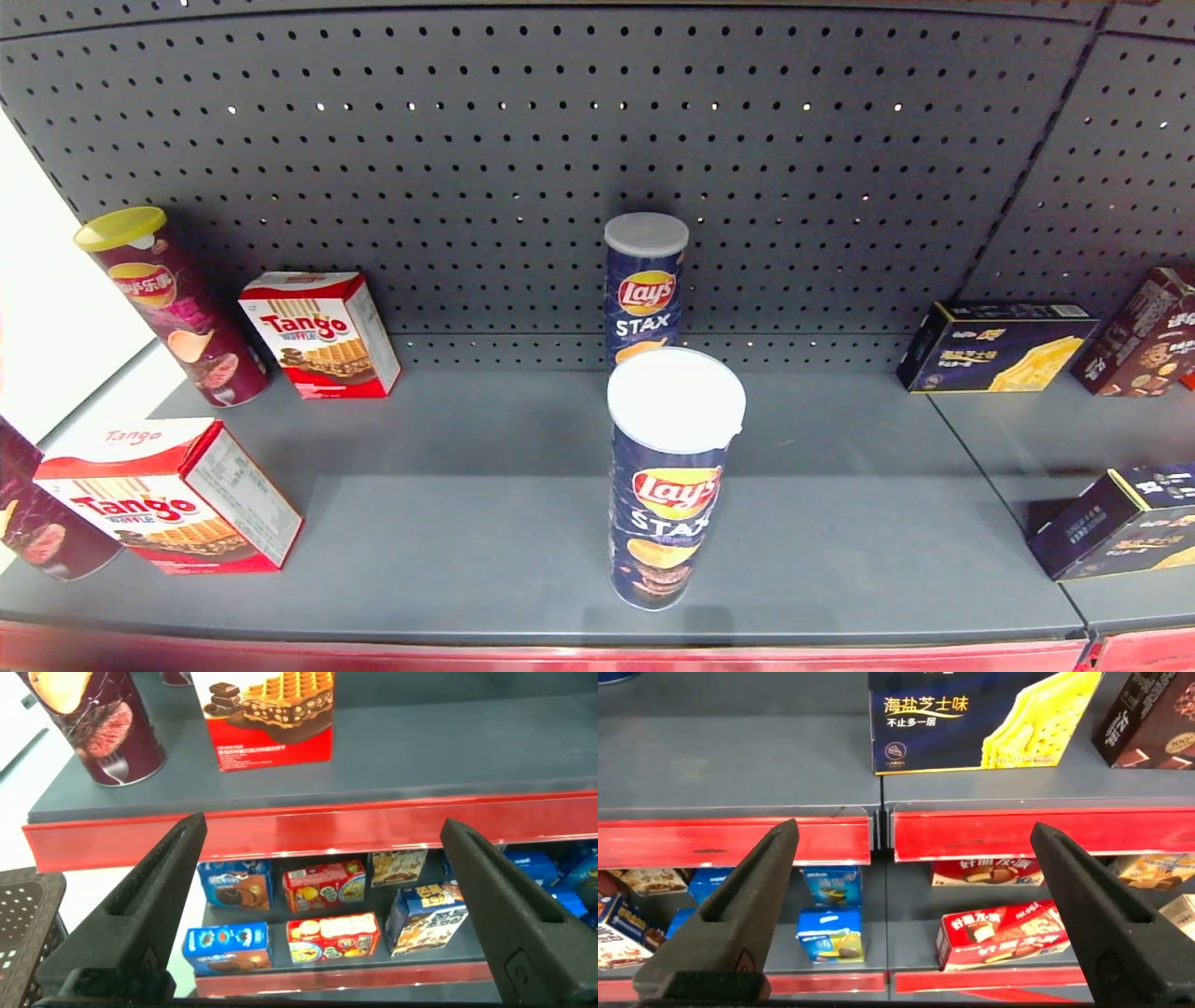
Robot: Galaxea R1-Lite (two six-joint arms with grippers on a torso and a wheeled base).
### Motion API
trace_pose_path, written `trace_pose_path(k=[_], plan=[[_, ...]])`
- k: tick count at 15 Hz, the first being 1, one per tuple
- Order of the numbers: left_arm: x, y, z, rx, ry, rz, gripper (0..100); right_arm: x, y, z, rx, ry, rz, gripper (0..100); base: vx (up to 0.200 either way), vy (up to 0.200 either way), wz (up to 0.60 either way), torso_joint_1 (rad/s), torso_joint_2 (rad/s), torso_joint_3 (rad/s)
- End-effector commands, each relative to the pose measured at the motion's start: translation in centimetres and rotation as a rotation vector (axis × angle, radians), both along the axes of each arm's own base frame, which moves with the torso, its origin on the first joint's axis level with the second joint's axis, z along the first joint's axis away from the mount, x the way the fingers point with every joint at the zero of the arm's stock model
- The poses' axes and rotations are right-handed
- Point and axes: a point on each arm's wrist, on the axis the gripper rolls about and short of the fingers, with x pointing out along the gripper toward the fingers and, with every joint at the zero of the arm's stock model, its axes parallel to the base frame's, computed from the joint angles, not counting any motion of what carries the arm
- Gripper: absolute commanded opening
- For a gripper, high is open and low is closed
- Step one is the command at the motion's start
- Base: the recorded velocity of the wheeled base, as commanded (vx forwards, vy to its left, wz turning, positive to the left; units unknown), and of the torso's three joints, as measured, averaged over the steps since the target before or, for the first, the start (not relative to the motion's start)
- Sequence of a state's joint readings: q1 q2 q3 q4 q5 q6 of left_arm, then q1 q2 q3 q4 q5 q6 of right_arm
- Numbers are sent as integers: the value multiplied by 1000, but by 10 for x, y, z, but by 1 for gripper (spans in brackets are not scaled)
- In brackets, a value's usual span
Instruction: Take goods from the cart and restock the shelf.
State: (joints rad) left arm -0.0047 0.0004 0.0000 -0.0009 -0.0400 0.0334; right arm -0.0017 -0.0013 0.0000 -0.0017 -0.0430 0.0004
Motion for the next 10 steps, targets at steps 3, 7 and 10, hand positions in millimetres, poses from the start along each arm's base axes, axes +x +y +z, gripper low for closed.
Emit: trace_pose_path(k=[3, 7, 10], plan=[[0, 0, 0, -3, -1, -1, 100, 0, 0, 0, 0, 0, 0, 100, 0, 0, 0, 0, 0, 0], [0, 0, 0, -3, -1, -1, 100, 0, 0, 0, -2, 2, 2, 100, 0, 0, 0, 0, 0, 0], [0, 0, 0, -3, -1, -1, 100, 0, 0, 0, -2, 2, 3, 100, 0, 0, 0, 0, 0, 0]])
